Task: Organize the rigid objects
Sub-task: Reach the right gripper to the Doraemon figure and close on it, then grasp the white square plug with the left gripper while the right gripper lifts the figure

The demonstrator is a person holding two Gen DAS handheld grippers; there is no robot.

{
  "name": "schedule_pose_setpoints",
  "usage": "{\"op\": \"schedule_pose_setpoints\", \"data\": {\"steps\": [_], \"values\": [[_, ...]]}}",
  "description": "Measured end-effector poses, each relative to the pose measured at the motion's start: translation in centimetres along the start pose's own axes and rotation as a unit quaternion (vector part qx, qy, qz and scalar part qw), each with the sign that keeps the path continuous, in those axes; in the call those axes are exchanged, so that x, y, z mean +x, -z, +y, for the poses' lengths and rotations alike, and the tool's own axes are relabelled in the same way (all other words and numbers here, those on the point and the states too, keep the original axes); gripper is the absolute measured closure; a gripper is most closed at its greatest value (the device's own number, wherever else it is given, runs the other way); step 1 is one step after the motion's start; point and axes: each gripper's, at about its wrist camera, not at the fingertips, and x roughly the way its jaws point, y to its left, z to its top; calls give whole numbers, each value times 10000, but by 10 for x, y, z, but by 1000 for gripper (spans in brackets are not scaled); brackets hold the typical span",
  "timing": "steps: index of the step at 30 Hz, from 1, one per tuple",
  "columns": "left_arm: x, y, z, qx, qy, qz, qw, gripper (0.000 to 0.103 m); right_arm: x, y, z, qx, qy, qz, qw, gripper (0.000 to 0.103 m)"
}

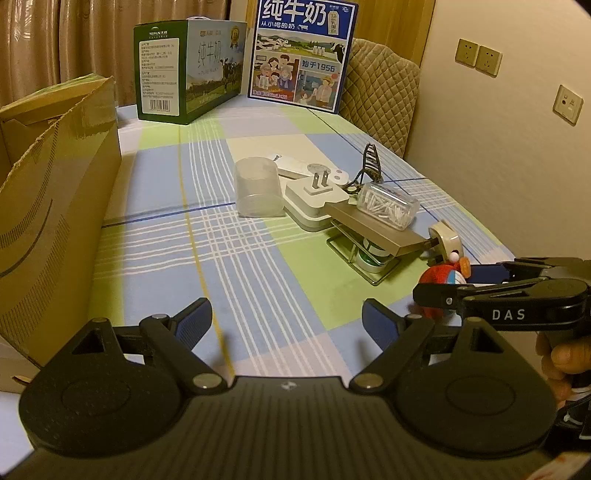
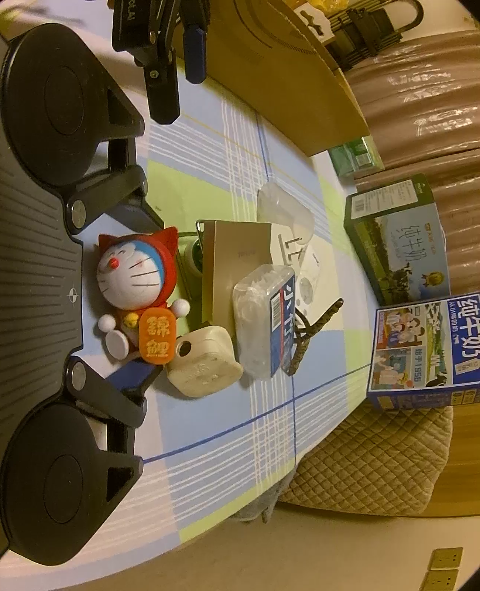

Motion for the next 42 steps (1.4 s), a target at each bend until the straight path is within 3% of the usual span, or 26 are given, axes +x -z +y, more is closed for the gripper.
{"op": "schedule_pose_setpoints", "data": {"steps": [12,25,31,35,42], "values": [[1,2,-3,0,62,-11,10000,18,1,1,0,91,32,112,9999,36],[-4,-3,-13,143,102,-180,9997,19,-23,2,0,85,215,-100,9997,36],[-6,-17,-37,449,196,-332,9982,21,-40,-6,-7,53,461,-202,9987,36],[0,-23,-61,638,375,-411,9964,30,-55,-13,-24,87,712,-298,9970,36],[22,-28,-121,1307,561,-684,9875,37,-71,-22,-62,399,1087,-473,9921,36]]}}
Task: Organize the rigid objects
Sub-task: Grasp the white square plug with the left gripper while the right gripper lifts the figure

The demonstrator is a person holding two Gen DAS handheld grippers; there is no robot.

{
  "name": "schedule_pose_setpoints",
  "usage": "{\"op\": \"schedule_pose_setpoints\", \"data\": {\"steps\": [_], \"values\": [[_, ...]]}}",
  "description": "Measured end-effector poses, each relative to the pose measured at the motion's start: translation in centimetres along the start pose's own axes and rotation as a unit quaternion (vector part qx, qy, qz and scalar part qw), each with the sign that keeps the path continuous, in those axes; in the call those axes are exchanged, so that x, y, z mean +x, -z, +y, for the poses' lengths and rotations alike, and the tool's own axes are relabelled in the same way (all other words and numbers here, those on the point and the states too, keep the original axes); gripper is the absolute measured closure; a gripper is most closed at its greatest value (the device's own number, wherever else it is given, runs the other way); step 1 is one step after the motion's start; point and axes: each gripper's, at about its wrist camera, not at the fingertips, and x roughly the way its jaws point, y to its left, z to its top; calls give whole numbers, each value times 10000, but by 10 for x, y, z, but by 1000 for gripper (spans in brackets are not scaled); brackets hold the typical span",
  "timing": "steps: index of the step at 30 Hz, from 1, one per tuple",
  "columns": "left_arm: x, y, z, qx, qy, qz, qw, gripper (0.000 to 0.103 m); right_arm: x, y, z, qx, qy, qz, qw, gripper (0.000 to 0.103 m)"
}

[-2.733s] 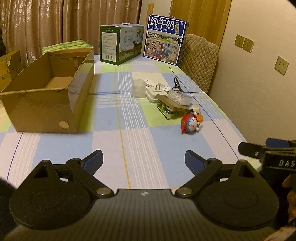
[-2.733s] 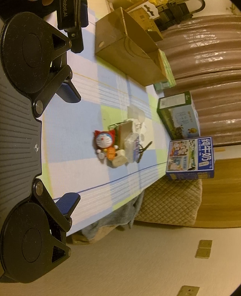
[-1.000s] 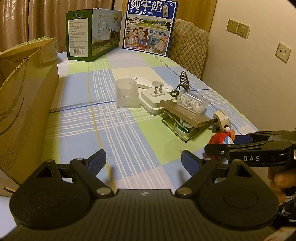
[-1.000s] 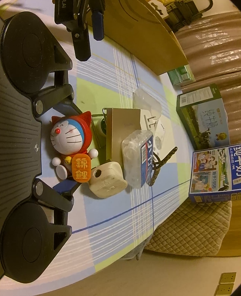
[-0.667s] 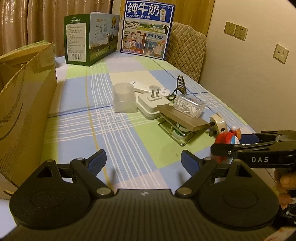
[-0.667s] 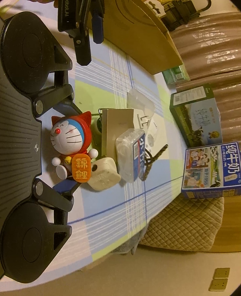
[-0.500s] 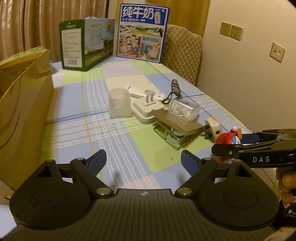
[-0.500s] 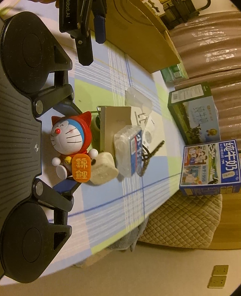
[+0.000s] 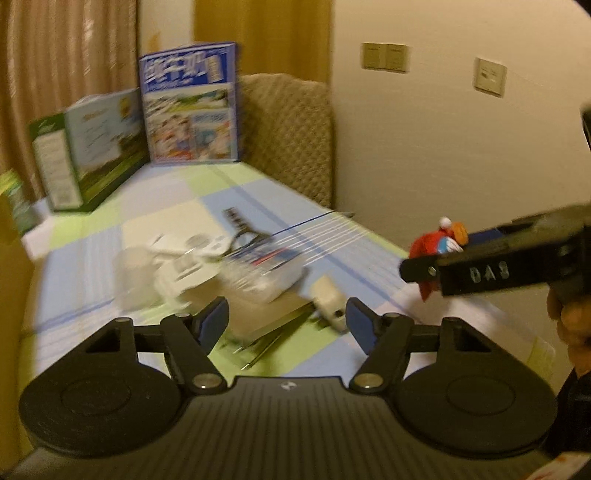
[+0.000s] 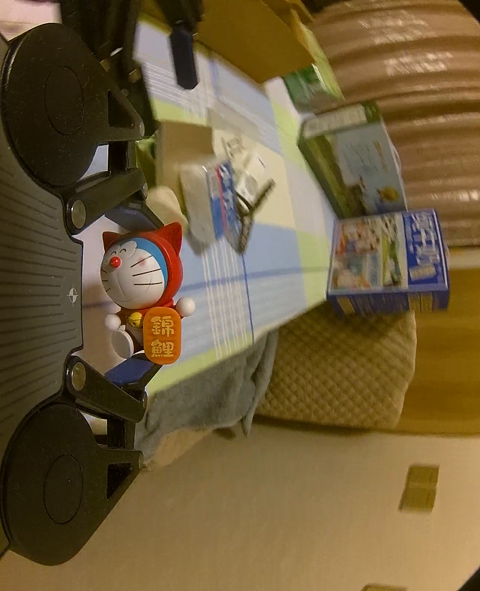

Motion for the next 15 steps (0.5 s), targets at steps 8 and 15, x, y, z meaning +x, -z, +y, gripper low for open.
{"op": "schedule_pose_setpoints", "data": {"steps": [8,15], "values": [[42,11,-53,1391,-204,-98,9900,47,-5,-4,-21,388,-9,-94,9992,36],[72,18,-68,2112,-364,31,9768,60,-2,-6,-31,615,-26,-56,9981,36]]}}
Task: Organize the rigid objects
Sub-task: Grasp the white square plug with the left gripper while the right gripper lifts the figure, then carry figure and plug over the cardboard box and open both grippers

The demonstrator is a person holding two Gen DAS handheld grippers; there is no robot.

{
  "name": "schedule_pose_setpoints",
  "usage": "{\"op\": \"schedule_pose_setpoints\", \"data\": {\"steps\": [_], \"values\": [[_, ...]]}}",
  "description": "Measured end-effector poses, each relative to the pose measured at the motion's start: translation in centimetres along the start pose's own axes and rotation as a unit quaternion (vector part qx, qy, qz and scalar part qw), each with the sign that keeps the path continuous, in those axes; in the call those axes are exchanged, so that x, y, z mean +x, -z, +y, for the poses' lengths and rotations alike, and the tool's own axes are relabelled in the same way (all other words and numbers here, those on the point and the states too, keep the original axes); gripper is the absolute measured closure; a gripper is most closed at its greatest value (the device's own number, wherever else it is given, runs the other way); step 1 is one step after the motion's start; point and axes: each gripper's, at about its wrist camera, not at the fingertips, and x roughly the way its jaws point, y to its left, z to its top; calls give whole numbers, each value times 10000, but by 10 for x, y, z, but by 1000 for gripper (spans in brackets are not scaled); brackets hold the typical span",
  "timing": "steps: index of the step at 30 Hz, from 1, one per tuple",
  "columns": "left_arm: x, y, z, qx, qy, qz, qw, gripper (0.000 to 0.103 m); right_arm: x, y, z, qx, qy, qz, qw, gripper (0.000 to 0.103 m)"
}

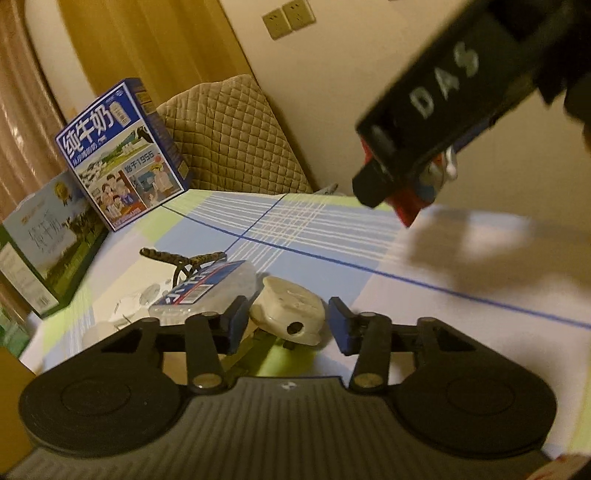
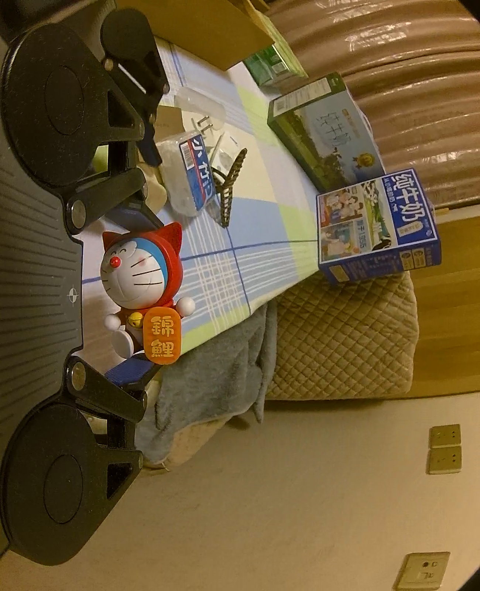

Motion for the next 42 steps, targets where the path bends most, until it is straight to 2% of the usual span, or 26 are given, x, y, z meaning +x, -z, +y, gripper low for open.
{"op": "schedule_pose_setpoints", "data": {"steps": [4,7,12,16,20,27,31,37,42], "values": [[7,0,-5,283,-65,29,9996,61,0,0,-2,64,15,9,10000,36],[3,0,-2,162,-22,113,9998,61,1,-1,-1,67,-1,4,10000,36],[-20,3,16,-640,269,260,9972,62,1,-1,3,42,-46,-10,10000,36],[-46,8,32,-1333,504,347,9892,62,0,0,7,21,-127,-19,9999,36],[-76,16,50,-1845,494,419,9807,62,-2,1,15,-38,-256,-50,9997,36],[-137,21,103,-2371,100,284,9710,62,-14,1,46,-206,-749,-115,9969,36],[-177,24,144,-2589,-232,153,9655,62,-26,-11,82,-376,-1173,-219,9921,36],[-238,38,224,-2770,-1022,34,9554,62,-39,-33,169,-842,-1994,-353,9756,36],[-279,71,289,-2788,-1753,243,9439,62,-34,-40,261,-1497,-2673,-372,9512,36]]}}
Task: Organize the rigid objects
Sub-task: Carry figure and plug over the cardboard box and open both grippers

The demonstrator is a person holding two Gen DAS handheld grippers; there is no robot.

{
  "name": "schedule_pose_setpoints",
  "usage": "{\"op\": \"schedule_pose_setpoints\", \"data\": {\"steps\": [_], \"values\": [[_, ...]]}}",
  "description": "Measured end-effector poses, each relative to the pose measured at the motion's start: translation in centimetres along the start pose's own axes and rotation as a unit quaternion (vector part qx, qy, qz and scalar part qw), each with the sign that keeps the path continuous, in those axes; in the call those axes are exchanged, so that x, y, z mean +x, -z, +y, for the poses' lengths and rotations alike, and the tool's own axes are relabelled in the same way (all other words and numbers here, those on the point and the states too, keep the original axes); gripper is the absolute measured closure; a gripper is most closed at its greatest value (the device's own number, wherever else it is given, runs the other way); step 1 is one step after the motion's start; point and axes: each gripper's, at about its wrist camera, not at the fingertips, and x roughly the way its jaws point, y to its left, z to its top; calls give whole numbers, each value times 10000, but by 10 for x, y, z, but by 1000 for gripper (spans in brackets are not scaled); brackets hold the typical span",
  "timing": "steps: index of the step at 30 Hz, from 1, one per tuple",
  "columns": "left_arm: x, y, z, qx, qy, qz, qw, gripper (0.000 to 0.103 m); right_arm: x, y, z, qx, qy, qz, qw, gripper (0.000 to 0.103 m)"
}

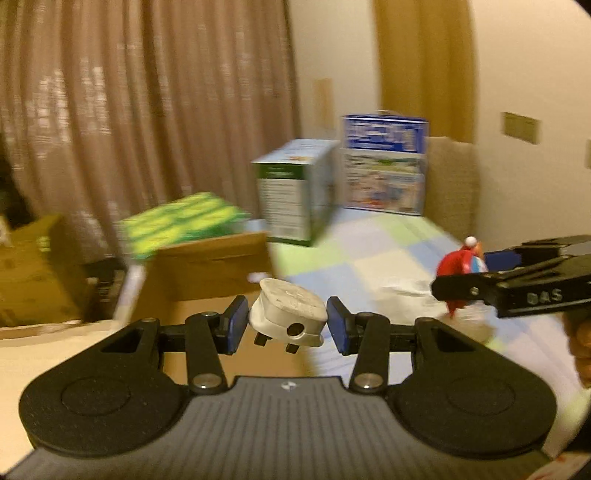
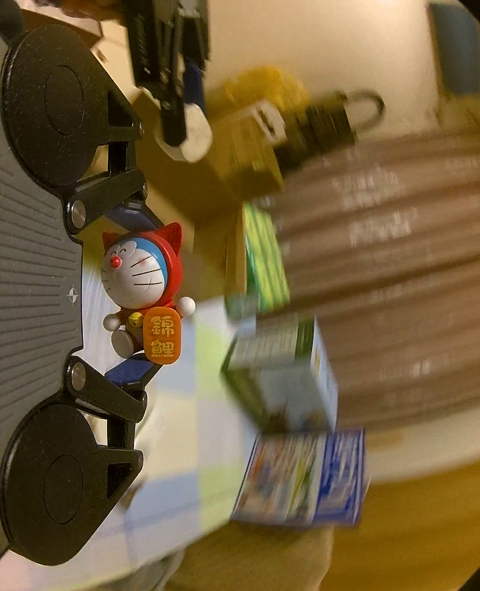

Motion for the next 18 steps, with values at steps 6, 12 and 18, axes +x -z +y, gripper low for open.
{"op": "schedule_pose_setpoints", "data": {"steps": [6,12,18], "values": [[13,10,66,-183,-338,263,9989,62,72,-10,65,-629,-658,270,9955,36],[28,35,93,-479,-269,484,9973,62,123,4,93,-948,-785,698,9899,36],[38,52,100,-632,-222,584,9960,62,143,17,97,-1116,-693,900,9872,36]]}}
